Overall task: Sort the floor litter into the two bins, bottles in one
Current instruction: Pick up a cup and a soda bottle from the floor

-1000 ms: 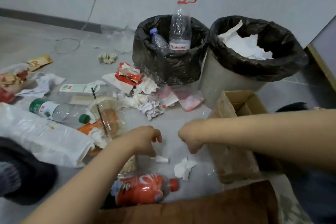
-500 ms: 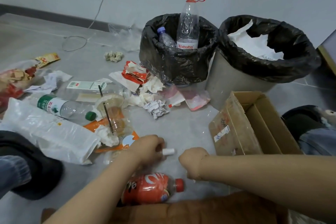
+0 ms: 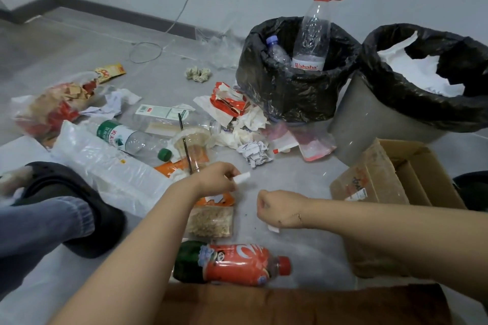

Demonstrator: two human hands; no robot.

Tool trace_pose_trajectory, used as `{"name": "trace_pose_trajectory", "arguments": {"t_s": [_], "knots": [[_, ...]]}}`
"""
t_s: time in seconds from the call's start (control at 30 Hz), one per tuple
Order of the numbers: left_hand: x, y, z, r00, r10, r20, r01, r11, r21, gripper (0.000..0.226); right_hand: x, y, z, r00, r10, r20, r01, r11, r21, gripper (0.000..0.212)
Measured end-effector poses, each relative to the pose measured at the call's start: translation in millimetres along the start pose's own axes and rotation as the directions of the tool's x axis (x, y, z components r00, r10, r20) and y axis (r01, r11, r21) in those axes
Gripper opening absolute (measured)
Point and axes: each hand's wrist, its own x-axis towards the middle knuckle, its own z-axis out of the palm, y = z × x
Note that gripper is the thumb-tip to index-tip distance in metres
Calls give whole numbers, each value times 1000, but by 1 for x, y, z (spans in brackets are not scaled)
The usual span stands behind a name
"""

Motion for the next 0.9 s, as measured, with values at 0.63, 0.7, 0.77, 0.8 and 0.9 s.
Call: {"name": "trace_pose_trajectory", "arguments": {"t_s": [0.63, 0.7, 0.77, 0.8, 0.9], "knots": [[-4, -4, -41, 959, -60, -277, -148, 727, -670, 21, 25, -69, -11, 939, -286, 190, 328, 585, -741, 50], [-2, 2, -41, 950, -64, -305, -188, 665, -723, 27, 16, -46, -26, 947, -247, 205, 315, 593, -741, 52], [0, 11, -41, 938, -78, -338, -229, 595, -771, 30, 2, -20, -48, 966, -193, 170, 256, 647, -718, 55], [0, 16, -41, 933, -79, -351, -250, 560, -790, 31, -6, -8, -61, 975, -169, 143, 220, 681, -698, 56], [3, 40, -40, 922, -50, -384, -313, 488, -815, 32, -31, 25, -105, 987, -156, 49, 155, 807, -570, 63]]}}
